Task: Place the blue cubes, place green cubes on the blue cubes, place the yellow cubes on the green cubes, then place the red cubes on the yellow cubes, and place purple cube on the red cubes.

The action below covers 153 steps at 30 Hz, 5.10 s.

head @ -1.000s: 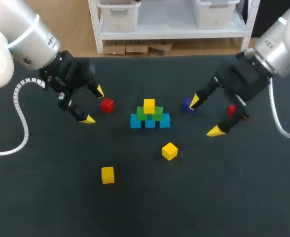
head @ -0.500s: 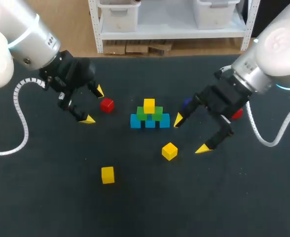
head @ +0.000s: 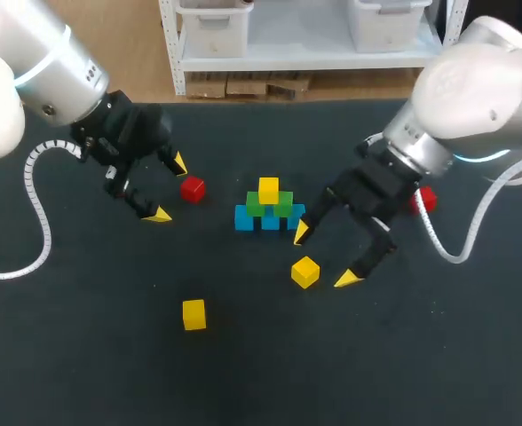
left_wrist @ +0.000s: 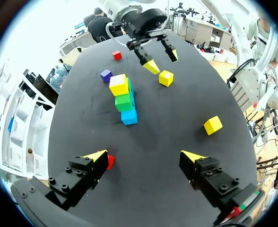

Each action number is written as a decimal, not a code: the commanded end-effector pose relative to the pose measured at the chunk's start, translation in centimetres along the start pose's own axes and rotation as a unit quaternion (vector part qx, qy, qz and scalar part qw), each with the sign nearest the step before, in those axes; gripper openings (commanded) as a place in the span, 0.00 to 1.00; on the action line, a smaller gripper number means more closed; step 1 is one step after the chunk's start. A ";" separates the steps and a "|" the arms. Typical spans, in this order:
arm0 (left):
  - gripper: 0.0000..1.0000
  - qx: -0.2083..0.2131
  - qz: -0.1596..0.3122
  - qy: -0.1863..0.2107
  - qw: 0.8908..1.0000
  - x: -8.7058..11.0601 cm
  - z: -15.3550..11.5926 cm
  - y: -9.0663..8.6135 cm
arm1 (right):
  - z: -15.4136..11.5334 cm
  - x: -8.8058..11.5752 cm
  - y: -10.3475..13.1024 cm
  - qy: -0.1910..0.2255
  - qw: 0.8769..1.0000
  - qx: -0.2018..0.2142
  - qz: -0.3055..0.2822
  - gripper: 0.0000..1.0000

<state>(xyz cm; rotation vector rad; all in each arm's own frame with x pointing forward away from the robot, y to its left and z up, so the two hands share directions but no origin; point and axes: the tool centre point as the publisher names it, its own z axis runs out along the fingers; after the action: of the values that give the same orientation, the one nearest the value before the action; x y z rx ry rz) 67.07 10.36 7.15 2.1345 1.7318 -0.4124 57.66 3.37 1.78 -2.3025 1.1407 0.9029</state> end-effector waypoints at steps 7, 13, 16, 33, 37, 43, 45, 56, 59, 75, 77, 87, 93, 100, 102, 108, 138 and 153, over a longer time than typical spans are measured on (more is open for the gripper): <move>1.00 0.000 0.002 -0.002 1.000 0.1 0.0 0.0 | 1.5 1.2 -0.8 0.001 1.000 -0.014 0.008 0.62; 1.00 0.000 0.002 -0.002 1.000 0.1 0.0 0.0 | 1.7 1.3 -0.8 0.004 1.000 -0.024 0.004 0.44; 1.00 0.000 0.002 -0.002 1.000 0.1 0.0 0.0 | 1.8 1.3 -0.8 0.005 1.000 -0.026 0.003 0.41; 1.00 0.000 0.002 -0.002 1.000 0.1 0.0 0.0 | -3.5 -0.4 -0.4 0.016 0.996 0.027 0.082 0.00; 1.00 0.000 0.002 -0.002 1.000 0.1 0.0 0.0 | -6.5 -0.7 -1.0 0.029 0.989 0.073 0.129 0.00; 1.00 0.000 0.002 -0.002 1.000 0.1 0.0 0.0 | -10.2 -0.1 -2.9 0.038 0.968 0.161 0.188 0.00; 1.00 0.000 0.002 -0.002 1.000 0.1 0.0 0.0 | -10.9 0.1 -3.8 0.035 0.960 0.188 0.205 0.00; 1.00 0.000 0.002 -0.002 1.000 0.1 0.0 0.0 | -9.2 0.0 -7.6 0.018 0.937 0.243 0.249 0.00; 1.00 0.000 0.002 -0.002 1.000 0.1 0.0 0.0 | -8.3 -0.3 -8.2 0.014 0.939 0.235 0.249 0.00; 1.00 0.000 0.002 -0.002 1.000 0.1 0.0 0.0 | -7.2 0.5 -10.0 -0.008 0.938 0.215 0.272 0.00; 1.00 0.000 0.002 -0.002 1.000 0.1 0.0 0.0 | -7.1 0.3 -10.1 -0.007 0.938 0.215 0.272 0.00; 1.00 0.000 0.002 -0.002 1.000 0.1 0.0 0.0 | -6.6 0.2 -10.7 0.001 0.942 0.205 0.266 0.00; 1.00 0.000 0.002 -0.002 1.000 0.1 0.0 0.0 | -6.4 0.0 -11.0 0.004 0.943 0.201 0.263 0.00; 1.00 0.000 0.002 -0.002 1.000 0.1 0.0 0.0 | -6.0 0.1 -11.1 0.005 0.945 0.197 0.263 0.00; 1.00 0.000 0.002 -0.002 1.000 0.1 0.0 0.0 | -5.9 0.1 -11.2 0.005 0.945 0.196 0.263 0.00; 1.00 0.000 0.002 -0.002 1.000 0.1 0.0 0.0 | -5.8 0.2 -11.3 0.008 0.945 0.193 0.263 0.00; 1.00 0.000 0.002 -0.002 1.000 0.1 0.0 0.0 | -5.4 0.8 -11.8 0.021 0.944 0.184 0.272 0.00; 1.00 0.000 0.002 -0.002 1.000 0.1 0.0 0.0 | -5.2 0.9 -11.9 0.023 0.944 0.181 0.275 0.00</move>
<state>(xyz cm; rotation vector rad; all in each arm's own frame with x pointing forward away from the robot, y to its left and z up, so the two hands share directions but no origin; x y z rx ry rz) 67.07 10.36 7.15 2.1345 1.7319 -0.4125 69.50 6.49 5.78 -1.7387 1.8460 0.7336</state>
